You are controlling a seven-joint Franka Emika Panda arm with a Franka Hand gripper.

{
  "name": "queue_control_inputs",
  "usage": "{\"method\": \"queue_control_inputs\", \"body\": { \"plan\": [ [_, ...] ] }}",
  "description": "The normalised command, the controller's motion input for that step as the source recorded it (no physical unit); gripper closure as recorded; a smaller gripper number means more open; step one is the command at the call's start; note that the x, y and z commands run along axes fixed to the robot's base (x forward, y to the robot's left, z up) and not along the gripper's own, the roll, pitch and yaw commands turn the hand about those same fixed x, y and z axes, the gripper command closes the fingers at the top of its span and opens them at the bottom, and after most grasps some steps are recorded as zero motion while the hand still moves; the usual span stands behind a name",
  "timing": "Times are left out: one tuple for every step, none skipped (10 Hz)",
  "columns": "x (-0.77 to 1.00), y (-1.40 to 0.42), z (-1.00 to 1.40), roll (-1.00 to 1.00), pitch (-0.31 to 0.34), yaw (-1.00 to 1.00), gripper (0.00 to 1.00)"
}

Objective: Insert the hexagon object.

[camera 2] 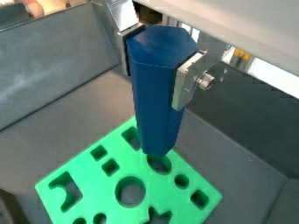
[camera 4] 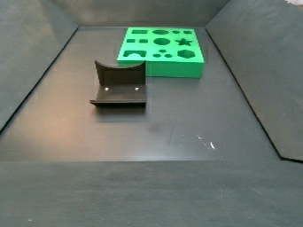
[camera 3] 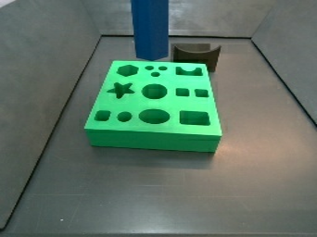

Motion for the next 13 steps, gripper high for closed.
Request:
{"method": "queue_control_inputs", "body": {
  "plan": [
    [-0.44, 0.96, -0.61, 0.10, -0.030, 0.00, 1.00],
    [-0.35, 0.98, -0.08, 0.00, 0.000, 0.00, 1.00],
    [-0.36, 1.00, -0.05, 0.00, 0.000, 0.00, 1.00],
    [-0.41, 1.00, -0.09, 0.00, -0.017, 0.00, 1.00],
    [-0.40, 0.91, -0.25, 0.07, -0.040, -0.01, 1.00],
    [-0.35, 0.70, -0.49, 0.17, -0.083, -0.11, 1.00],
    [-0.27, 0.58, -0.69, 0.16, -0.127, -0.17, 1.00],
    [-0.14, 0.53, -0.61, 0.17, -0.099, -0.23, 1.00],
    [-0.09, 0.49, -0.46, 0.17, -0.027, -0.21, 1.00],
    [0.00, 0.21, -0.35, 0.11, 0.000, -0.17, 1.00],
    [0.13, 0.00, -0.23, 0.00, 0.000, -0.16, 1.00],
    [0.17, 0.00, -0.22, -0.05, 0.000, -0.15, 1.00],
    [0.19, 0.00, -0.23, -0.09, -0.003, -0.13, 1.00]
  ]
}}
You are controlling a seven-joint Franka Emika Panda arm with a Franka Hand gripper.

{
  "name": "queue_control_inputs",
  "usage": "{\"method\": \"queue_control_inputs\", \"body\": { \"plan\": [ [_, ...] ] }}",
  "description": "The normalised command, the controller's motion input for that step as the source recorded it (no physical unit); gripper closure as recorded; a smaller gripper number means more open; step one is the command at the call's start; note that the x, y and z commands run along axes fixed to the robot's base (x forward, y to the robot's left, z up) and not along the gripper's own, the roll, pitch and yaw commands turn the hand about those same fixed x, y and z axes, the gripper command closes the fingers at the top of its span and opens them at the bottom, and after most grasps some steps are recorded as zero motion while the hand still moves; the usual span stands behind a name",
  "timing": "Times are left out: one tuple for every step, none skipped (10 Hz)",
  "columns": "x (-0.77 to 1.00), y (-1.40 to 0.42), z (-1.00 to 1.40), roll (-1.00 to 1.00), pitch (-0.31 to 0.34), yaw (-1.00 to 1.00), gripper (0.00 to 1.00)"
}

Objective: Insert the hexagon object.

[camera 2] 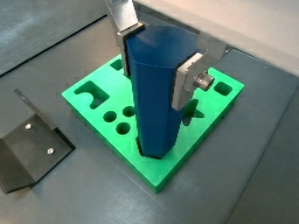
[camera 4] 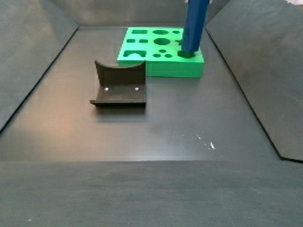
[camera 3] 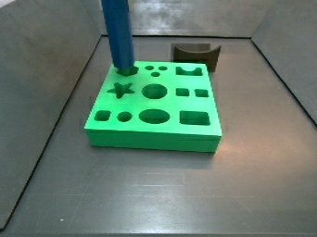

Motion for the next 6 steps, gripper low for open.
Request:
{"method": "queue_control_inputs", "body": {
  "plan": [
    [0.18, 0.00, -0.25, -0.10, -0.009, -0.14, 1.00],
    [0.16, 0.01, -0.25, -0.09, -0.009, -0.14, 1.00],
    [0.16, 0.00, -0.26, -0.09, -0.017, -0.15, 1.00],
    [0.14, 0.00, -0.31, -0.08, -0.027, -0.15, 1.00],
    [0.09, 0.00, -0.39, -0.09, -0.083, -0.14, 1.00],
    [0.04, 0.01, -0.44, -0.07, -0.103, -0.13, 1.00]
  ]
}}
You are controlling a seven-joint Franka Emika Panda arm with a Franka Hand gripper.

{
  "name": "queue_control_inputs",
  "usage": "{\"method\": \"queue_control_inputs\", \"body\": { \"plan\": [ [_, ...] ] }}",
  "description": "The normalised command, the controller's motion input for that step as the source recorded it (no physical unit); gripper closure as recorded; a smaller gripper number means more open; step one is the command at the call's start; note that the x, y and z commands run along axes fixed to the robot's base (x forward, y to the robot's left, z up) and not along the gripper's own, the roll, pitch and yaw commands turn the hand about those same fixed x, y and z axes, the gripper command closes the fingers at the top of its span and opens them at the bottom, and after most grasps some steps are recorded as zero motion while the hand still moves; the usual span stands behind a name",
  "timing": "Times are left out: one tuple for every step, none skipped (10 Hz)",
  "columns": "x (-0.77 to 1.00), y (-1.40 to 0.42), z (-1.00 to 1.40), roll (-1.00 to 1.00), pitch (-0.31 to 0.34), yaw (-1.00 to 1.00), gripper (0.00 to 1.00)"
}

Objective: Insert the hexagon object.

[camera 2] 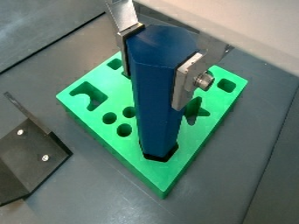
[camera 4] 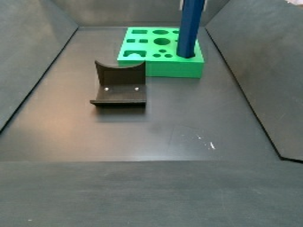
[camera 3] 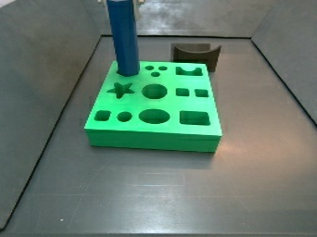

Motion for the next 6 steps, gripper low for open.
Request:
{"method": "queue_control_inputs", "body": {
  "plan": [
    [-0.06, 0.07, -0.27, -0.01, -0.074, -0.10, 1.00],
    [-0.12, 0.19, -0.17, 0.00, -0.001, 0.00, 1.00],
    [-0.17, 0.26, -0.12, 0.00, 0.000, 0.00, 1.00],
    [-0.20, 0.14, -0.09, 0.00, -0.006, 0.00, 1.00],
    [-0.17, 0.07, -0.10, 0.00, -0.003, 0.00, 1.00],
    [0.00, 0.00, -0.21, 0.00, 0.000, 0.00, 1.00]
  ]
}}
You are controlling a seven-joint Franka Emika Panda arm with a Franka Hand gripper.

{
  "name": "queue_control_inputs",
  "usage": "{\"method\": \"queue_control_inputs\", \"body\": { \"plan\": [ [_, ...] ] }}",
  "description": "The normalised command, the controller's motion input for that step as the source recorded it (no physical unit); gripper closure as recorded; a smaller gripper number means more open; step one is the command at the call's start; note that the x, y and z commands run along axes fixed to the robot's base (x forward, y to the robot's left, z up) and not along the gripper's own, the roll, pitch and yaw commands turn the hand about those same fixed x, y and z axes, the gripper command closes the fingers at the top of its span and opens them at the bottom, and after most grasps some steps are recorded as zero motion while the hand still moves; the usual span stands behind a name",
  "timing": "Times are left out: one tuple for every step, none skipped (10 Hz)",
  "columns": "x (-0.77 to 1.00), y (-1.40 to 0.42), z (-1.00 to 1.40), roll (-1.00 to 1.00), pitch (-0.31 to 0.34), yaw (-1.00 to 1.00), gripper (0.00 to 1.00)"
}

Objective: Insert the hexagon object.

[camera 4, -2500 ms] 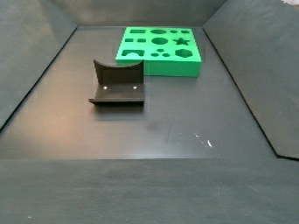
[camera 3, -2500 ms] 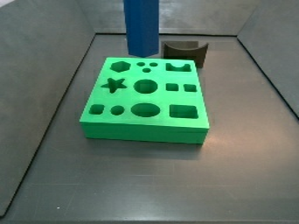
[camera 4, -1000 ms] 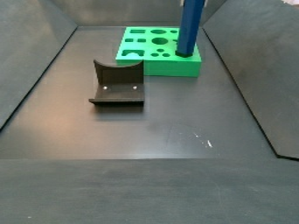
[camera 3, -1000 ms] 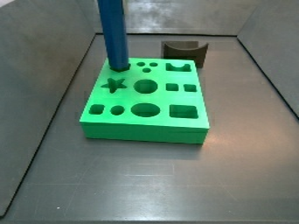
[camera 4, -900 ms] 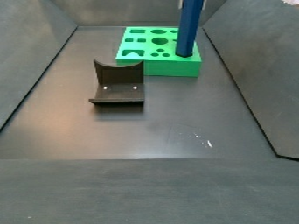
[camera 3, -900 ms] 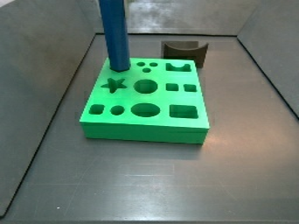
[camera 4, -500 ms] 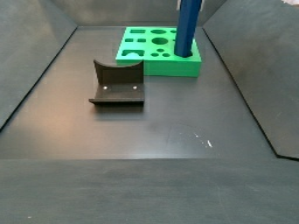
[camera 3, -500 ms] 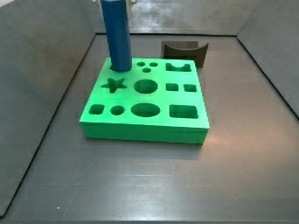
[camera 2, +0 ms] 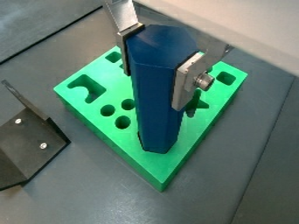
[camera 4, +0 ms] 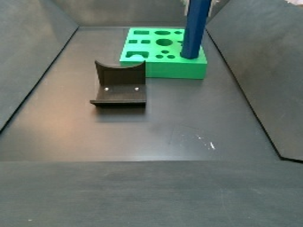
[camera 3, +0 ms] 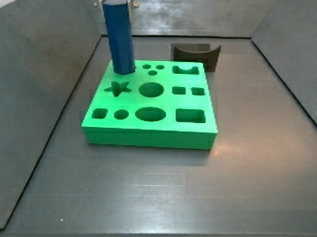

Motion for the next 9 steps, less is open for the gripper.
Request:
{"method": "queue_control_inputs", "body": {
  "plan": [
    [0.02, -0.16, -0.33, 0.04, -0.023, 0.00, 1.00],
    [0.03, -0.24, -0.40, 0.05, -0.050, 0.00, 1.00],
    [0.00, -0.31, -0.38, 0.04, -0.070, 0.02, 1.00],
    [0.00, -0.34, -0.35, 0.02, -0.074, 0.05, 1.00],
    [0.02, -0.21, -0.37, 0.00, -0.041, 0.02, 1.00],
    [0.10, -0.11, -0.37, 0.03, -0.004, 0.00, 1.00],
    [0.14, -0.07, -0.38, 0.09, 0.000, 0.00, 1.00],
    [0.12, -0.02, -0.35, 0.13, 0.000, 0.00, 1.00],
    [0.00, -0.03, -0.29, 0.11, 0.000, 0.01, 1.00]
  ]
}}
